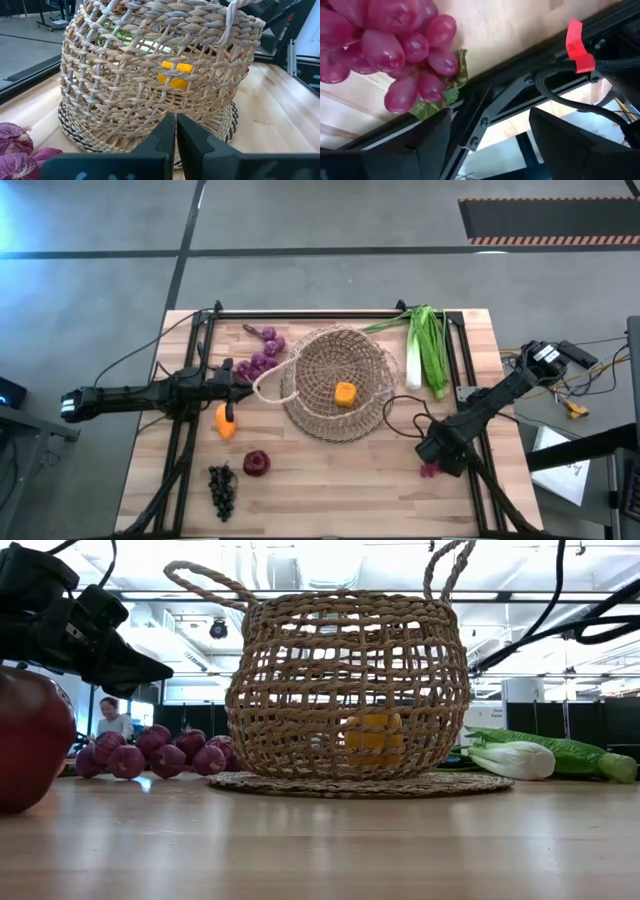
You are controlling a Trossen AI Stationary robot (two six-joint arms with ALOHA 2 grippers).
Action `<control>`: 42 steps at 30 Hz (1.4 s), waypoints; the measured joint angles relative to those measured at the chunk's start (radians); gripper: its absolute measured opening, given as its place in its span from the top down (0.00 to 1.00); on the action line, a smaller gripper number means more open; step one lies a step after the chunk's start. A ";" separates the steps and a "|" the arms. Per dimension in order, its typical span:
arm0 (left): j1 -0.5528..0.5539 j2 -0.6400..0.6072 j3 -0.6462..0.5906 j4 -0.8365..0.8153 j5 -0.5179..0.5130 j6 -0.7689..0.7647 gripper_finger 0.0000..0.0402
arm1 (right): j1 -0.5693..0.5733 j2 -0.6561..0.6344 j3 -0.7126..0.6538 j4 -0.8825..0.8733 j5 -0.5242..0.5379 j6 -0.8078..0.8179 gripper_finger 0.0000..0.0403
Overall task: Build produce basket
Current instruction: Put the purple grapes into the basket
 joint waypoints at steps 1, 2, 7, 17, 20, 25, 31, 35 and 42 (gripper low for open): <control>0.000 0.000 0.000 0.000 0.000 0.000 1.00 | 0.000 0.000 0.000 0.006 -0.002 0.000 0.40; 0.000 0.000 0.000 0.000 0.000 0.000 1.00 | 0.000 0.000 0.000 0.006 -0.005 0.000 0.42; 0.000 0.001 0.000 0.000 0.001 0.000 1.00 | 0.000 -0.010 0.012 0.031 -0.042 -0.009 0.49; 0.000 0.002 0.000 0.000 0.004 0.000 1.00 | 0.000 -0.021 0.074 0.032 0.025 0.067 0.48; 0.000 0.001 0.000 0.000 0.004 0.000 1.00 | 0.000 -0.003 0.045 0.035 0.027 0.059 0.48; 0.000 0.001 0.000 0.000 0.003 0.000 1.00 | 0.000 0.040 0.017 0.041 0.002 -0.008 0.48; 0.000 0.001 0.000 0.000 0.002 0.000 1.00 | 0.000 0.089 0.012 0.076 -0.009 -0.110 0.52; 0.000 0.001 0.000 0.000 -0.002 0.000 1.00 | 0.000 0.116 0.011 0.137 -0.015 -0.157 0.58; 0.000 0.001 0.000 0.000 -0.001 0.000 1.00 | 0.000 0.142 0.014 0.297 -0.022 -0.168 0.77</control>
